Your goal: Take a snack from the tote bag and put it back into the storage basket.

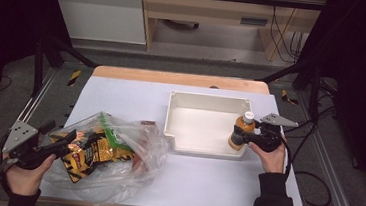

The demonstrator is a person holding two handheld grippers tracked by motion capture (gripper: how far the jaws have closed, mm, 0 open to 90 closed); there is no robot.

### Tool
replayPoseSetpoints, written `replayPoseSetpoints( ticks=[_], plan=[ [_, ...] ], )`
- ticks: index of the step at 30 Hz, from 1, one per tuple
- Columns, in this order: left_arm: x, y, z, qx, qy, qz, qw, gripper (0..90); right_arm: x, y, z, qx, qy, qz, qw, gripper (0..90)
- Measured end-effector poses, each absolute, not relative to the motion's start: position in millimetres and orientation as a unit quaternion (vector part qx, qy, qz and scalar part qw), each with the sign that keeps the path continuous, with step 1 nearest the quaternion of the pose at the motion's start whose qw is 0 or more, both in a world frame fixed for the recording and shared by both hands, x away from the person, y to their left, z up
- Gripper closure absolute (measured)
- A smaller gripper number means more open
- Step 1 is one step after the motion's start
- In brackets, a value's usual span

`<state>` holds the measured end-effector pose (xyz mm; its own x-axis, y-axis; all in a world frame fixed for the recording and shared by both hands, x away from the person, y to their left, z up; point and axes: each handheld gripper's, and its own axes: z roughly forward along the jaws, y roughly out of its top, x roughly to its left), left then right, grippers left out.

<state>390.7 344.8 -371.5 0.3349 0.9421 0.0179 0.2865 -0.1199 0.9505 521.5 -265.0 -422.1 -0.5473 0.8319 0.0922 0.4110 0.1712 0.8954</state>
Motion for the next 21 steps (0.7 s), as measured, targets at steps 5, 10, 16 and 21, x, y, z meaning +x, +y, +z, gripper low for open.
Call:
replayPoseSetpoints(
  ticks=[5, 10, 16, 21],
  plan=[
    [390.8, 344.5, -371.8, 0.664, 0.463, 0.343, 0.476, 24.1, 521.4, -266.6, -423.4, 0.425, 0.731, 0.489, 0.214, 29.6],
    [391.2, 344.1, -371.9, 0.666, 0.461, 0.342, 0.476, 24.0, 518.6, -264.2, -419.8, 0.426, 0.722, 0.495, 0.229, 26.0],
    [390.6, 344.6, -371.4, 0.665, 0.462, 0.341, 0.478, 23.9, 511.3, -261.9, -410.5, 0.425, 0.704, 0.511, 0.25, 19.3],
    [390.2, 345.9, -370.8, 0.663, 0.462, 0.338, 0.483, 23.9, 504.1, -260.3, -401.4, 0.425, 0.687, 0.529, 0.26, 17.6]
  ],
)
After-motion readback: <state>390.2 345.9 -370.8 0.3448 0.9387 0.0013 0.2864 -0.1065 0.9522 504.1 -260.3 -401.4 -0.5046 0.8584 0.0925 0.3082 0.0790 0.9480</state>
